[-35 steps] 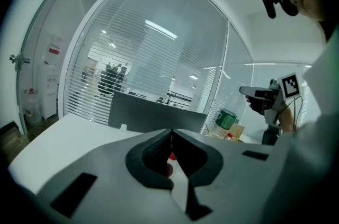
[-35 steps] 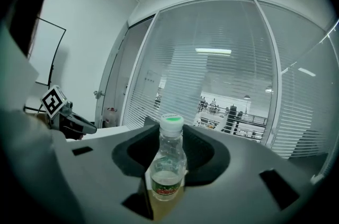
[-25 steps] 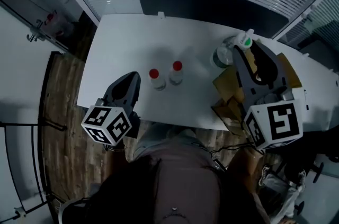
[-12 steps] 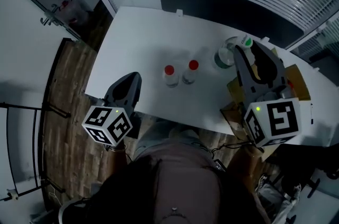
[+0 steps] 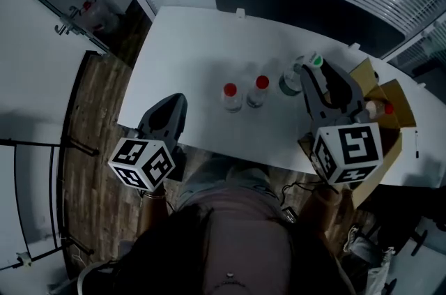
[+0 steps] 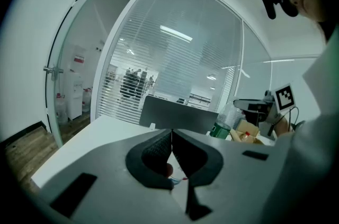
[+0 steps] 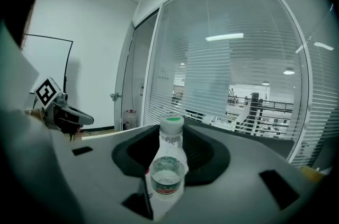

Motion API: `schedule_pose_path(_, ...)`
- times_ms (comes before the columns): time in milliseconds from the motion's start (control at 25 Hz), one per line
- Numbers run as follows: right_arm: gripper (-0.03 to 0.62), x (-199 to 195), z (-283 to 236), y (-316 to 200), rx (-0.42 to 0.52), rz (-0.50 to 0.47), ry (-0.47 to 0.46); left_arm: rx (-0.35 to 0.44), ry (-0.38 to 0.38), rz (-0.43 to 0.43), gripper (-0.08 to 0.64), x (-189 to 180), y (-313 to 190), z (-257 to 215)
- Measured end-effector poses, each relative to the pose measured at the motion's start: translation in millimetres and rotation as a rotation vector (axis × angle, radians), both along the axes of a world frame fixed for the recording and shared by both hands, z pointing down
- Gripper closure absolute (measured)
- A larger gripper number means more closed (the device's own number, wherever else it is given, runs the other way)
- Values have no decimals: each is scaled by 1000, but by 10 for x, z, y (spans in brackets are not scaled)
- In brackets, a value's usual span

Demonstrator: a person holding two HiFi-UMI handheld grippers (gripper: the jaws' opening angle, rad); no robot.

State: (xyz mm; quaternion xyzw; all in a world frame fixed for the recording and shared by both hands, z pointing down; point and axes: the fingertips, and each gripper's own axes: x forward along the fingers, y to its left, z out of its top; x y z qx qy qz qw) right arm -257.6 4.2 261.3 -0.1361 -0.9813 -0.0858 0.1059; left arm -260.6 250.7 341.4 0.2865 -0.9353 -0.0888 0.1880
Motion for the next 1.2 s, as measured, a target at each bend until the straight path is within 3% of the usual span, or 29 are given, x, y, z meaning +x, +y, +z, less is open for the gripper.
schedule_pose_path(1200, 443, 41, 1165, 50, 31, 186, 140, -17, 3, 176, 551, -286, -266, 99)
